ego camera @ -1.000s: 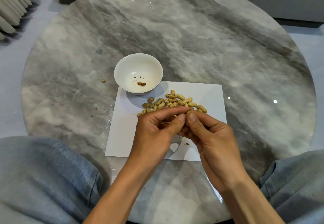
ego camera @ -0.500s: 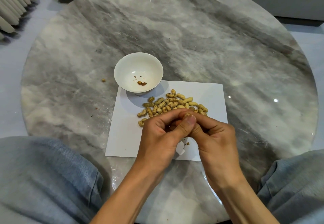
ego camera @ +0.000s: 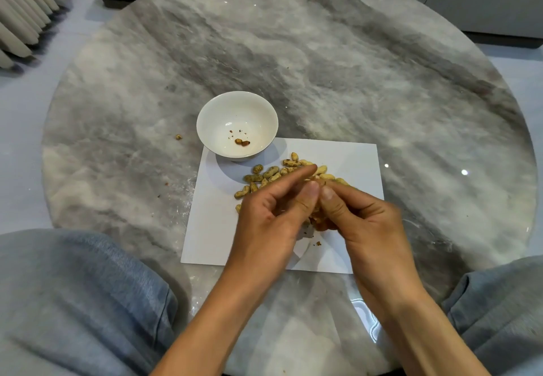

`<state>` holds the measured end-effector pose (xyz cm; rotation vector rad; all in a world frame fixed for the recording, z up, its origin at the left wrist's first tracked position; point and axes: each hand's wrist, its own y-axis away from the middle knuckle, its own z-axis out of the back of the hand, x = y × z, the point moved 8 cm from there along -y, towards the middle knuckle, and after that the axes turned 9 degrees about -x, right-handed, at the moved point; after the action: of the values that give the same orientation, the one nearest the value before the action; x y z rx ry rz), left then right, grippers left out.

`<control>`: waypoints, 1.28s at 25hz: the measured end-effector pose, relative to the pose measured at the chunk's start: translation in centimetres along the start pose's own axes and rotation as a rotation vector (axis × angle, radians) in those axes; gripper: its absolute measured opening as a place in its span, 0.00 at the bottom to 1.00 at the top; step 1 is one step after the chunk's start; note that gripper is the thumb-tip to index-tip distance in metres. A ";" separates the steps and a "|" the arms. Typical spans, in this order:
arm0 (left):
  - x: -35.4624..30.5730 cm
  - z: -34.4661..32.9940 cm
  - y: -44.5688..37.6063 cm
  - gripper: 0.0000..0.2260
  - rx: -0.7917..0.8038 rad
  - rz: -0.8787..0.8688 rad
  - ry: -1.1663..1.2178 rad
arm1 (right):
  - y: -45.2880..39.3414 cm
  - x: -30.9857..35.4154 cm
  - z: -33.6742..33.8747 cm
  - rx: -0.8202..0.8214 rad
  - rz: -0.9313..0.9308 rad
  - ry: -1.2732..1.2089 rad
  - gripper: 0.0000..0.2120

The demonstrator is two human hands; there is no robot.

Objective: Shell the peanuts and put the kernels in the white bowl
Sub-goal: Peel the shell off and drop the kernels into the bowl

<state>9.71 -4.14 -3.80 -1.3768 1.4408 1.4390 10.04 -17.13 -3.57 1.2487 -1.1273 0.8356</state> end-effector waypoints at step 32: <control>-1.9 0.6 -0.3 0.10 0.042 -0.208 -0.147 | 0.2 2.5 1.1 0.027 0.032 0.078 0.04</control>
<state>10.26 -3.12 -2.12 -1.3238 1.1919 1.3387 10.28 -18.40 -1.17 1.2125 -1.0792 0.9184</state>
